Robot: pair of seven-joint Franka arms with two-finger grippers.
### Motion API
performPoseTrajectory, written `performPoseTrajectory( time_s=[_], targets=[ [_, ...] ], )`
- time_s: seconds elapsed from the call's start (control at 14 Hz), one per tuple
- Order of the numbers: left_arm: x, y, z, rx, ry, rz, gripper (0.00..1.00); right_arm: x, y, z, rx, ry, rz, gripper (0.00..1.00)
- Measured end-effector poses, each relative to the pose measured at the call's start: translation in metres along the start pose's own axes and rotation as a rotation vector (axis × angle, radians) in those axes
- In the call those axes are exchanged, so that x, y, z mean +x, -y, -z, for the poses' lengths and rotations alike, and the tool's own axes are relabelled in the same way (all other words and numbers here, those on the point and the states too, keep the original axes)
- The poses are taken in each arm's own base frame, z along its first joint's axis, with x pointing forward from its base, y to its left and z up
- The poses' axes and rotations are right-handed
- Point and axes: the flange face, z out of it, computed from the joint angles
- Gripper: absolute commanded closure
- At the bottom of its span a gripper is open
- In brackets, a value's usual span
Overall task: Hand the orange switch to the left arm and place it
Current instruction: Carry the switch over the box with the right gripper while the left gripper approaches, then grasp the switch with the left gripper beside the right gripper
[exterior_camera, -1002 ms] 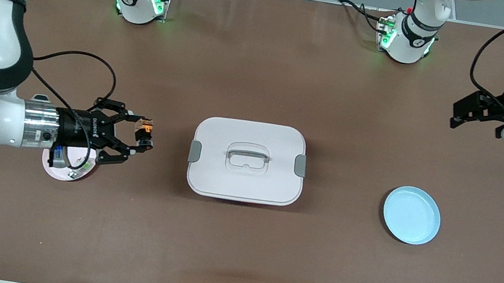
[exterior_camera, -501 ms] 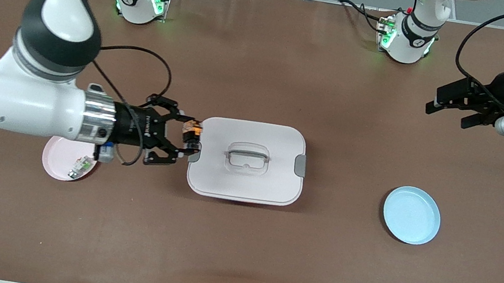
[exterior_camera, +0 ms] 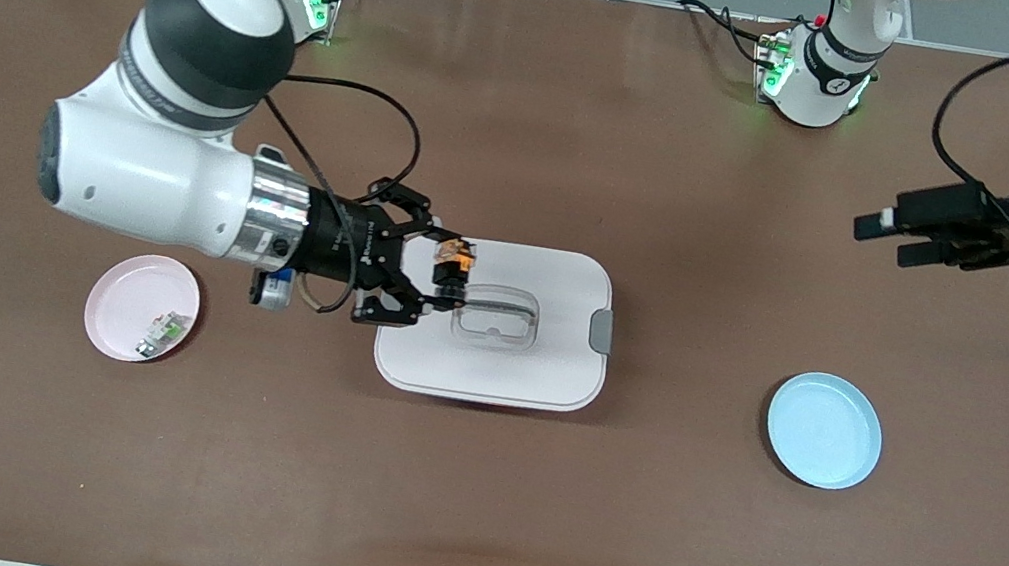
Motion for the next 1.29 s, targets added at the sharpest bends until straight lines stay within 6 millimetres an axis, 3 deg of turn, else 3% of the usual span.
performPoseTrajectory(
  time_s=[0.21,0.5,1.0,1.29],
  targets=[
    [0.004,0.006,-0.005,-0.047,0.039,0.014,0.0,-0.031,-0.015,-0.021,0.017,0.015,0.013,1.0],
    [-0.006,-0.012,-0.018,-0.047,0.096,-0.012,0.0,-0.062,-0.033,-0.033,0.002,0.026,0.031,1.0],
    [-0.019,-0.093,-0.069,-0.065,0.072,0.127,0.0,-0.089,-0.055,-0.078,-0.021,-0.024,0.026,1.0],
    [-0.027,-0.129,-0.094,-0.088,0.038,0.175,0.0,-0.095,-0.059,-0.092,-0.006,-0.026,0.029,1.0]
  ],
)
